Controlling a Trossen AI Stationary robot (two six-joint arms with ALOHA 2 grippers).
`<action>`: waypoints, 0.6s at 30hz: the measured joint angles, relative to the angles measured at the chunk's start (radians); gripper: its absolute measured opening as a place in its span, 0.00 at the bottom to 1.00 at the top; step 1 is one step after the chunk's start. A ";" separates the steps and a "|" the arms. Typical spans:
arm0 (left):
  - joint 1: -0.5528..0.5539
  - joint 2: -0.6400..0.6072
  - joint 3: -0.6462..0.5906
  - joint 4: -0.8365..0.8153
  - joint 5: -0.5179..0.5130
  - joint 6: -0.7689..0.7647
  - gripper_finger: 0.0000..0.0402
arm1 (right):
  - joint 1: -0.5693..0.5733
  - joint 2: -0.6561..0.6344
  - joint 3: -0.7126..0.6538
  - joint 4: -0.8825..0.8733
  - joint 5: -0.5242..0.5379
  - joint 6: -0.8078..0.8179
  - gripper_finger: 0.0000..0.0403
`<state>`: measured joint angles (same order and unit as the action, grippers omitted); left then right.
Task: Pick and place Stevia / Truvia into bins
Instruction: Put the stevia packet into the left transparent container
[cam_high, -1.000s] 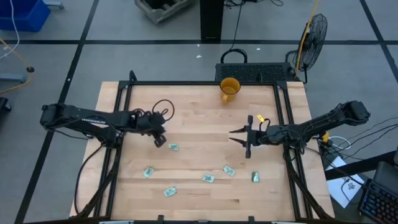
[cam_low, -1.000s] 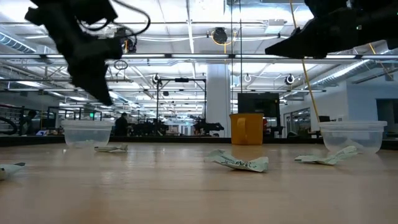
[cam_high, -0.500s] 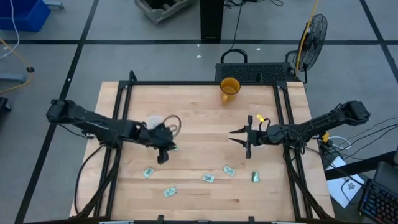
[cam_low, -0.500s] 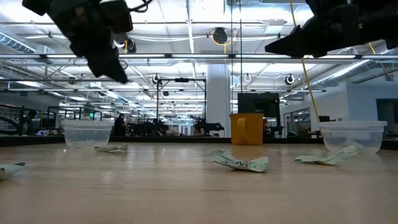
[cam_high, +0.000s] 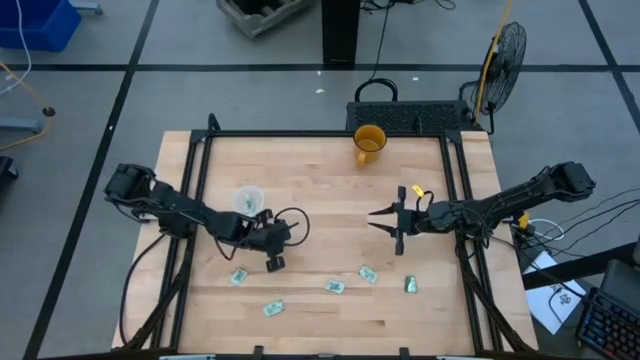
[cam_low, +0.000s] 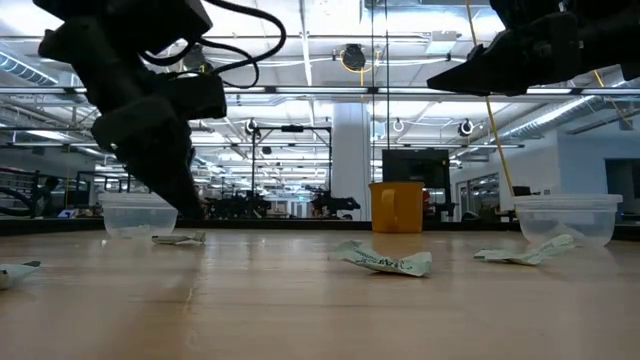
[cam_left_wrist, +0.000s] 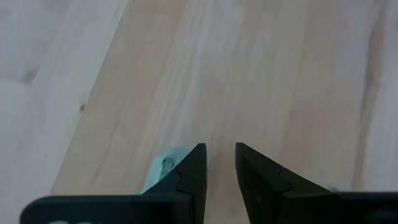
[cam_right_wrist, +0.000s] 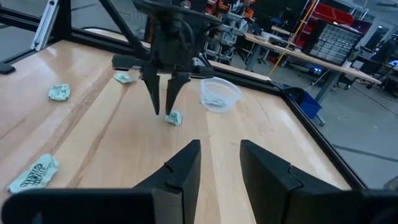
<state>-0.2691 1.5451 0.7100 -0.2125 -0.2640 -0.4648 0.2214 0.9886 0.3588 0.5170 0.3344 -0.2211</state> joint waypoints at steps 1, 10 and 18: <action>0.000 0.004 0.000 -0.001 0.000 0.005 0.25 | 0.000 0.000 0.000 -0.001 0.000 0.000 0.26; 0.001 0.040 0.001 0.002 -0.036 0.015 0.38 | 0.000 0.000 0.000 -0.023 0.000 0.000 0.26; 0.019 0.080 0.001 -0.016 -0.054 0.008 0.38 | 0.000 0.000 0.000 -0.022 0.000 0.000 0.26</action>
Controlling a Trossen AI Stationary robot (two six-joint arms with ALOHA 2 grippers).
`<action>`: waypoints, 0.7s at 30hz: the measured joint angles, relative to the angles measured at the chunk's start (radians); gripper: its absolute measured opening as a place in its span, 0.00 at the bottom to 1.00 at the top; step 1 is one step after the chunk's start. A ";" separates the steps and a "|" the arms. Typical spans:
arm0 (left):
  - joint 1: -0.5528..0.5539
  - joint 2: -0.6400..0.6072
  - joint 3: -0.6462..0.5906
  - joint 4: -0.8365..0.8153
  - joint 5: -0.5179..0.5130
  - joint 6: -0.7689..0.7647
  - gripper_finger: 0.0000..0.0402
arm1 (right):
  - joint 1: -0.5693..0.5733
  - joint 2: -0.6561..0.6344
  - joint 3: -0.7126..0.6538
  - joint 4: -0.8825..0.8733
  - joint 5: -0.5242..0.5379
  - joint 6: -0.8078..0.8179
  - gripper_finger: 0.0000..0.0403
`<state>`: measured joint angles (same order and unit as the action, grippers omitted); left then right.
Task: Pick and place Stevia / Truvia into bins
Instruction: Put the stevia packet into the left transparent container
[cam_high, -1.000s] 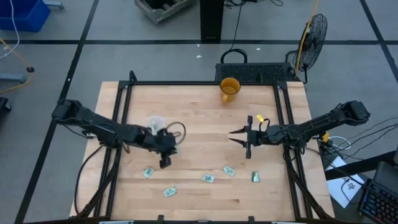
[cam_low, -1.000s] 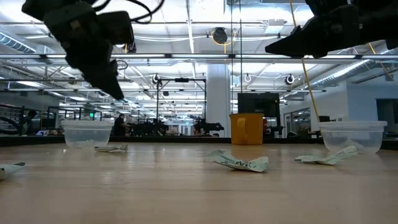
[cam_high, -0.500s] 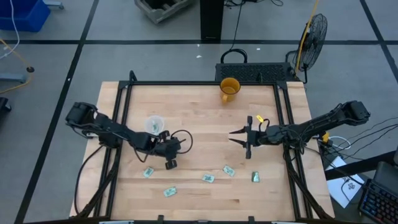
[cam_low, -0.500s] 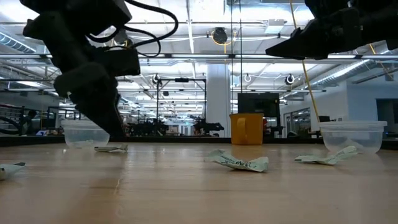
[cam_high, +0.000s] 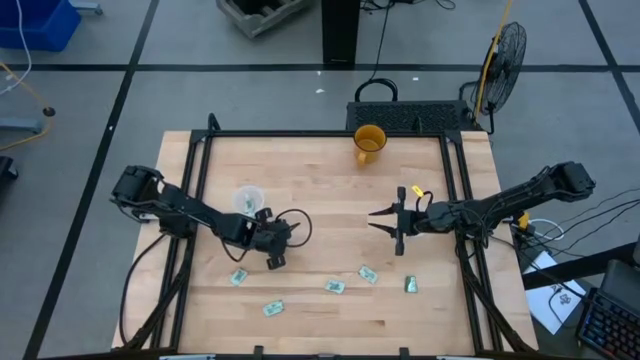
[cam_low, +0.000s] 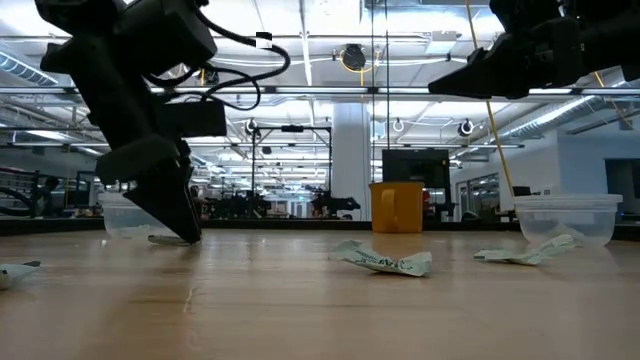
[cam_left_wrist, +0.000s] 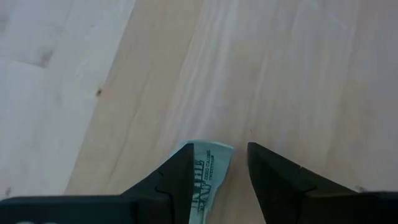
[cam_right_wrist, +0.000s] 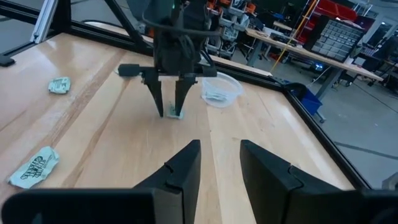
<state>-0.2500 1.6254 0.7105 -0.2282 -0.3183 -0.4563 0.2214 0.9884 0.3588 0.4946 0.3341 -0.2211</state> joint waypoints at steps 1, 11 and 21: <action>0.004 0.008 0.004 0.006 -0.002 -0.005 0.38 | 0.000 0.000 0.000 0.001 0.000 0.000 0.26; 0.016 0.020 0.003 0.003 0.027 -0.024 0.19 | 0.000 0.000 0.000 0.002 0.000 0.000 0.26; 0.018 -0.025 0.000 -0.026 0.026 -0.007 0.03 | 0.000 0.000 0.000 0.002 0.000 0.000 0.26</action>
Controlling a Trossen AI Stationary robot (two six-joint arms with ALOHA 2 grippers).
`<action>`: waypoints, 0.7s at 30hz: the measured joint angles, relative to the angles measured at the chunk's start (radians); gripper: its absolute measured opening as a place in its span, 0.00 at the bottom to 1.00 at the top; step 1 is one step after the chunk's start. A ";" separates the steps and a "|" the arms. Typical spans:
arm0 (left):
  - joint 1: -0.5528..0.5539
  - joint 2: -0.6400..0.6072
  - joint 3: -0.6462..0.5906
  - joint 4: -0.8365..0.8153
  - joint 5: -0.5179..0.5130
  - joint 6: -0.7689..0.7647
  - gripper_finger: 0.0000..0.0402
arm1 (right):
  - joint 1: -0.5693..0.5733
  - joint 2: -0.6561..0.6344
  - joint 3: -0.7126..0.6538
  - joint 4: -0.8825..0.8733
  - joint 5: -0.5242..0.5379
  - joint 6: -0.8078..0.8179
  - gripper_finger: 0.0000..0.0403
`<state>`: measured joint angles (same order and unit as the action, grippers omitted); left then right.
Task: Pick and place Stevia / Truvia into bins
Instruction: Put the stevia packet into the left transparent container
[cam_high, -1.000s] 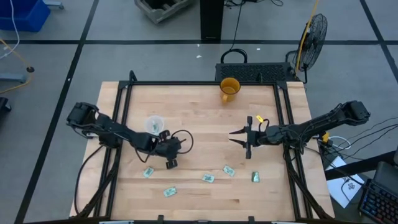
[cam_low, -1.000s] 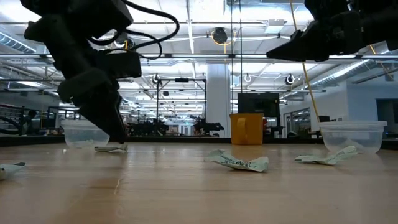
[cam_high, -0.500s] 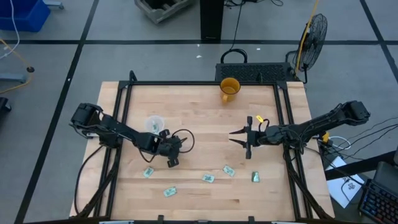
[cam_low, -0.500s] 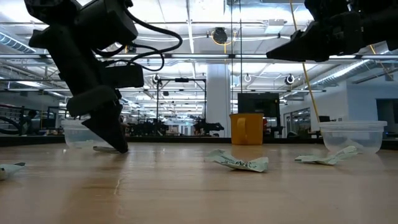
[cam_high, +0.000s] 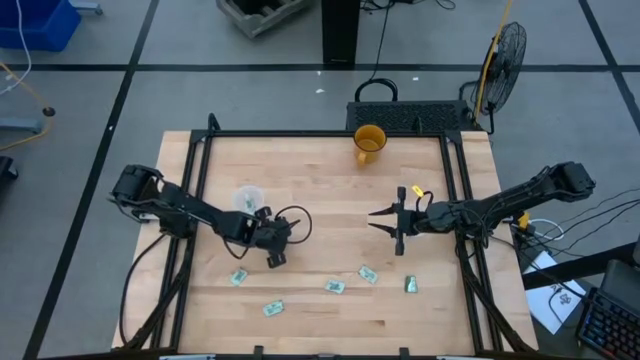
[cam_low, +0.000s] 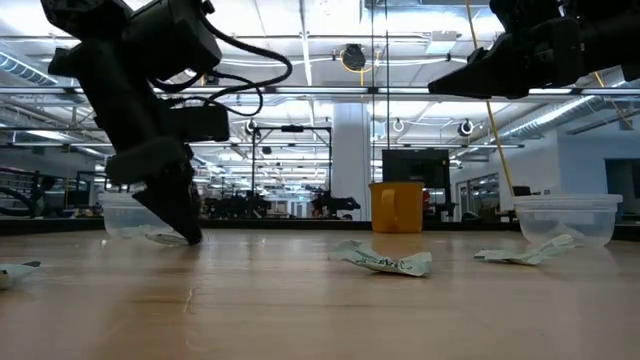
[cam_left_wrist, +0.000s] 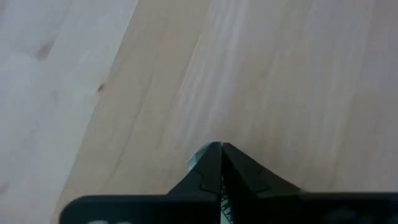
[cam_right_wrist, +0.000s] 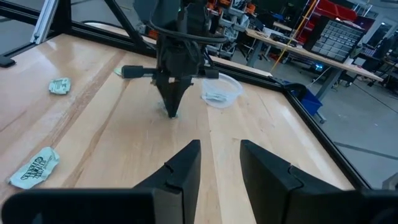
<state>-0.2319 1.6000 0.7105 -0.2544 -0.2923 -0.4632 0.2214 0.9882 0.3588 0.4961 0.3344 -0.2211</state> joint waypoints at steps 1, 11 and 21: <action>0.000 -0.022 0.000 -0.018 -0.008 0.014 0.03 | 0.000 0.000 0.000 0.000 0.000 0.000 0.26; 0.000 -0.335 0.085 -0.331 -0.265 0.007 0.01 | 0.000 0.000 0.000 0.000 0.001 0.000 0.26; 0.074 -0.448 0.034 -0.541 -0.380 -0.147 0.01 | 0.000 0.000 0.000 0.004 0.002 0.000 0.26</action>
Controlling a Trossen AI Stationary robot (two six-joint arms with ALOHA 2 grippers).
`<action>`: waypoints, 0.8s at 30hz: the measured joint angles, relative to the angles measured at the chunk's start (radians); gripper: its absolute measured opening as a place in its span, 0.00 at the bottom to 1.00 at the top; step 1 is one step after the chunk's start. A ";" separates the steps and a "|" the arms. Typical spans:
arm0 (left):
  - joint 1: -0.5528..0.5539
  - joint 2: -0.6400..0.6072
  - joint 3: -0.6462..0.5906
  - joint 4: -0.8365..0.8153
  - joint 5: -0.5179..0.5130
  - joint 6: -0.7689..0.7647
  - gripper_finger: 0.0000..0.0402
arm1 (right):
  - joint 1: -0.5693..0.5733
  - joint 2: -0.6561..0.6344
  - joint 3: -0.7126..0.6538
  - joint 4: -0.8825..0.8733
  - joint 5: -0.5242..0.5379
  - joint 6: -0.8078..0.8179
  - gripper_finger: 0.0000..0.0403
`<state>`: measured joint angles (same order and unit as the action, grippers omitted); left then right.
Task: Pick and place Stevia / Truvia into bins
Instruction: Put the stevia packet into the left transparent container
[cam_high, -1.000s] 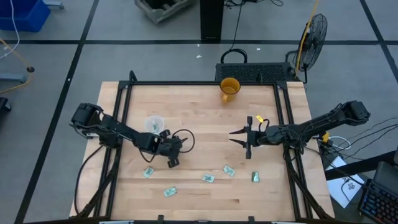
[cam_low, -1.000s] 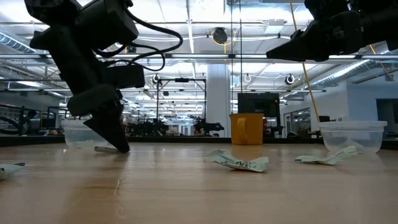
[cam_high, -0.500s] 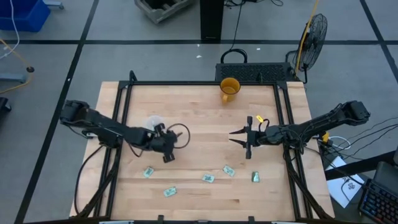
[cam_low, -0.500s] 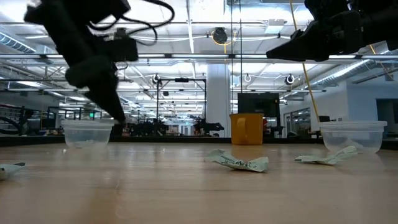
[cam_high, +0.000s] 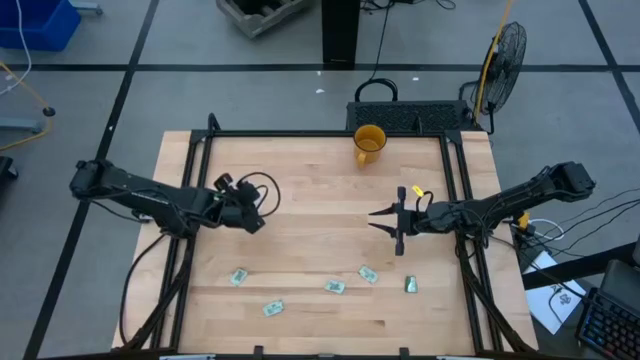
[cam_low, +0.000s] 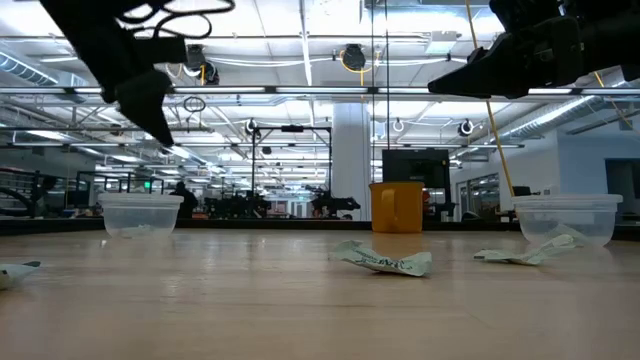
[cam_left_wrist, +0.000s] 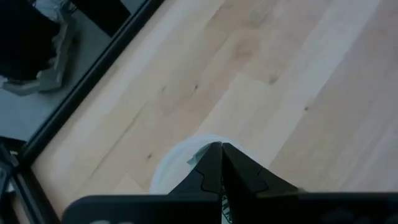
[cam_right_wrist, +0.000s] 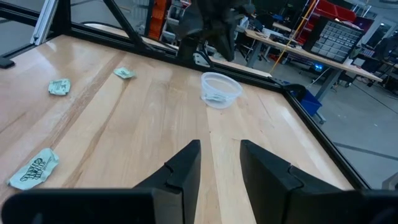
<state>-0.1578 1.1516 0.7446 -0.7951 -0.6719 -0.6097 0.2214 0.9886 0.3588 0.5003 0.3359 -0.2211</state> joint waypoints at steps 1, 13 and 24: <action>0.007 0.001 -0.022 0.027 -0.001 -0.002 0.01 | 0.000 0.000 0.000 0.000 0.000 0.000 0.26; 0.084 0.009 -0.243 0.302 0.070 -0.077 0.01 | 0.000 0.000 0.000 0.005 0.001 0.025 0.26; 0.132 0.009 -0.361 0.472 0.086 -0.069 0.06 | 0.000 0.000 0.000 0.006 0.002 0.024 0.26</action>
<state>-0.0260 1.1603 0.3838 -0.3235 -0.5854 -0.6790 0.2214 0.9886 0.3588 0.5060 0.3374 -0.1970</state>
